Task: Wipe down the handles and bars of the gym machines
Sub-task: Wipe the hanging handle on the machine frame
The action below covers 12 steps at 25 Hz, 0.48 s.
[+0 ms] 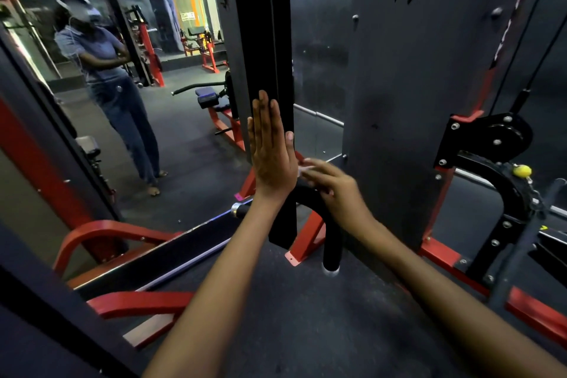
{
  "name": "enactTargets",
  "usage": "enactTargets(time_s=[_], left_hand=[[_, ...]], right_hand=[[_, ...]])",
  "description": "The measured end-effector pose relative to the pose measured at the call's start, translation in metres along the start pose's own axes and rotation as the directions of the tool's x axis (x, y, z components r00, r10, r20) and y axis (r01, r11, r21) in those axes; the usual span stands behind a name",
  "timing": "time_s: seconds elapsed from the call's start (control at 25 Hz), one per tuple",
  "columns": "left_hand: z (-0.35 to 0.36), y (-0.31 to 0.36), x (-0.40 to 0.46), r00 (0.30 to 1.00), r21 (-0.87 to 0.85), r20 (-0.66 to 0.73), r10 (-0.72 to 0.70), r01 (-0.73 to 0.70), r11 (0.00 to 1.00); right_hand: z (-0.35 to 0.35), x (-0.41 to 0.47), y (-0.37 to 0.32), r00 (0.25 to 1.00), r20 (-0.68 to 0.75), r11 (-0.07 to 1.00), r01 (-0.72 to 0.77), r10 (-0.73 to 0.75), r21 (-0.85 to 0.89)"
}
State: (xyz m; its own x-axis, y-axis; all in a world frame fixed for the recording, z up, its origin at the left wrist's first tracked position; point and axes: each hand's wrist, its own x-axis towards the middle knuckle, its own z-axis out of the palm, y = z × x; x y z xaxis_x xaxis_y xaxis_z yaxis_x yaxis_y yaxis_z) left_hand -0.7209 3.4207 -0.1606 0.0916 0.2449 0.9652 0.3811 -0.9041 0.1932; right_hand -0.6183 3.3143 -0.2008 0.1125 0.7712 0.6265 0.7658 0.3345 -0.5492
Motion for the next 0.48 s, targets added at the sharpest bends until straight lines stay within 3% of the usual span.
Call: enactTargets(time_s=[0.08, 0.24, 0.32, 0.4, 0.48], left_hand=[[0.001, 0.000, -0.003, 1.000, 0.016, -0.016, 0.003, -0.003, 1.000], [0.003, -0.002, -0.008, 1.000, 0.038, -0.001, 0.003, -0.003, 0.999], [0.004, -0.005, -0.018, 1.000, 0.026, 0.012, -0.007, 0.007, 1.000], [0.005, -0.012, -0.034, 0.999, 0.000, 0.034, -0.003, 0.003, 1.000], [0.004, -0.017, -0.047, 0.997, -0.021, 0.071, 0.005, -0.004, 1.000]], right_hand=[[0.012, -0.002, -0.007, 0.997, 0.055, 0.998, 0.055, -0.057, 0.032], [-0.002, -0.083, 0.011, 0.974, -0.167, 0.982, 0.133, -0.154, -0.133], [-0.005, -0.082, 0.015, 0.971, -0.209, 0.985, 0.088, -0.117, -0.145], [-0.001, -0.042, 0.006, 0.989, -0.146, 0.998, -0.004, -0.005, -0.060], [0.009, -0.005, -0.006, 0.999, 0.024, 0.999, -0.049, 0.048, 0.010]])
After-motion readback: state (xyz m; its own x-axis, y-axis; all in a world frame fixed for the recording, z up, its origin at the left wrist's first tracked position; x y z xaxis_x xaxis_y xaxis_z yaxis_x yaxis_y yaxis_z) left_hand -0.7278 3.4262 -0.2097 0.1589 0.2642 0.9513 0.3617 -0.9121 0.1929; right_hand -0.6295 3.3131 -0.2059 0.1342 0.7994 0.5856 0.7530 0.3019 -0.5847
